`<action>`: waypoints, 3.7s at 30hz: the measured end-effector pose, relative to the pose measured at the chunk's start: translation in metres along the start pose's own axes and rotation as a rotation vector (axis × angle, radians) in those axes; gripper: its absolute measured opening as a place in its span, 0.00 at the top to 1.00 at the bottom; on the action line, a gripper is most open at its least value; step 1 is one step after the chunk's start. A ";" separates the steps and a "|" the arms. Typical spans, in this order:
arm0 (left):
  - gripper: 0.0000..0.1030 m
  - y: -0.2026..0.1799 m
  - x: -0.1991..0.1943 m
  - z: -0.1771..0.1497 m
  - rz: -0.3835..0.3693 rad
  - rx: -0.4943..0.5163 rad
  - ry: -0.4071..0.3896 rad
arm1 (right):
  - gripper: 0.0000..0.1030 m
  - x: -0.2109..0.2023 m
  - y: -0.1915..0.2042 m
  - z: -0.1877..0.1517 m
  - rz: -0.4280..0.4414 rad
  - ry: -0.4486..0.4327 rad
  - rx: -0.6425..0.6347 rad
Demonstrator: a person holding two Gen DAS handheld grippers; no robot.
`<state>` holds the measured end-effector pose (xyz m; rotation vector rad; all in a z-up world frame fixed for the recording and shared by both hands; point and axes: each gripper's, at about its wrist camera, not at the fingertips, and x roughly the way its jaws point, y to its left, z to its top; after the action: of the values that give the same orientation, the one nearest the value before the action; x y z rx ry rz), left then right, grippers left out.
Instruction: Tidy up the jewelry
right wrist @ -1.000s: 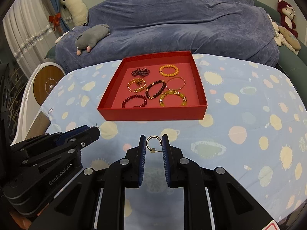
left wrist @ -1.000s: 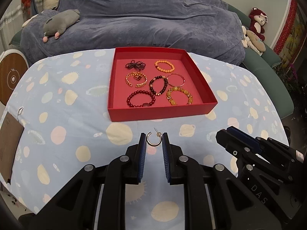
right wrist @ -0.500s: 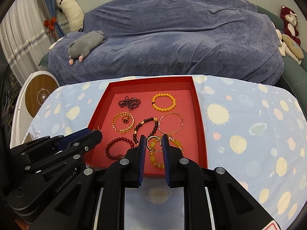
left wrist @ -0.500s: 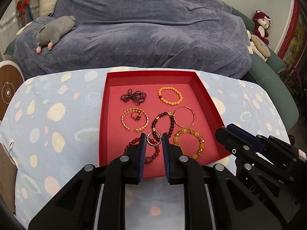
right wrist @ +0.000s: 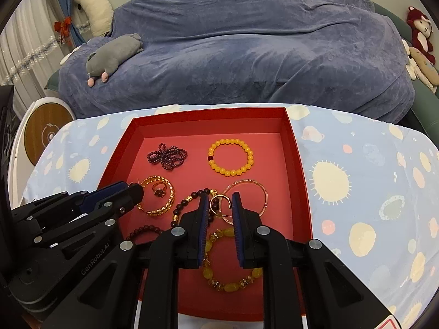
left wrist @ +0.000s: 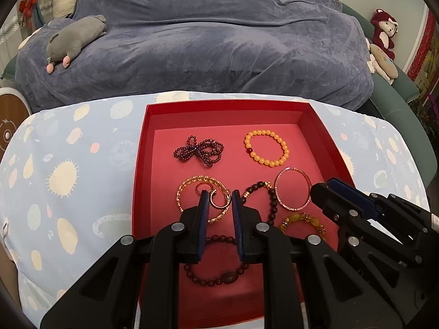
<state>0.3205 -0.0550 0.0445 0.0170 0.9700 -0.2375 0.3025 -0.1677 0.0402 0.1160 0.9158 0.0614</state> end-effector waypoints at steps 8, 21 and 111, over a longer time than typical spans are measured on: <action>0.84 0.001 0.015 0.005 0.009 -0.001 0.014 | 0.84 0.015 -0.002 0.002 -0.007 0.017 -0.002; 0.68 -0.002 0.016 0.011 0.058 0.013 -0.009 | 0.68 0.015 -0.003 0.006 -0.065 0.007 -0.008; 0.07 -0.002 -0.186 -0.170 0.212 -0.053 -0.085 | 0.06 -0.195 0.012 -0.171 -0.192 -0.055 0.078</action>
<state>0.0809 -0.0013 0.1004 0.0604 0.8817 -0.0170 0.0479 -0.1628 0.0919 0.1015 0.8710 -0.1553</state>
